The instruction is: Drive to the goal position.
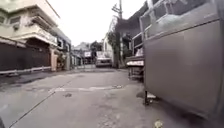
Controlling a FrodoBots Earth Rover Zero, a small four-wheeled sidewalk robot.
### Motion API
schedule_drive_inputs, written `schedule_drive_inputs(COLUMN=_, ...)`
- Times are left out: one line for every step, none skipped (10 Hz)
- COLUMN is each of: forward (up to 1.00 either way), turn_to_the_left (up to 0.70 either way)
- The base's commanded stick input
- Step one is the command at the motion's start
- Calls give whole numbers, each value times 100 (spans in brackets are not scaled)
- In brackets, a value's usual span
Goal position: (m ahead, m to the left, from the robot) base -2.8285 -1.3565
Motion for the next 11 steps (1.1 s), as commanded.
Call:
schedule_drive_inputs(forward=100, turn_to_the_left=0)
schedule_drive_inputs(forward=100, turn_to_the_left=0)
schedule_drive_inputs(forward=100, turn_to_the_left=0)
schedule_drive_inputs(forward=100, turn_to_the_left=0)
schedule_drive_inputs(forward=100, turn_to_the_left=0)
schedule_drive_inputs(forward=100, turn_to_the_left=0)
schedule_drive_inputs(forward=100, turn_to_the_left=0)
schedule_drive_inputs(forward=100, turn_to_the_left=0)
schedule_drive_inputs(forward=100, turn_to_the_left=0)
schedule_drive_inputs(forward=100, turn_to_the_left=0)
schedule_drive_inputs(forward=100, turn_to_the_left=0)
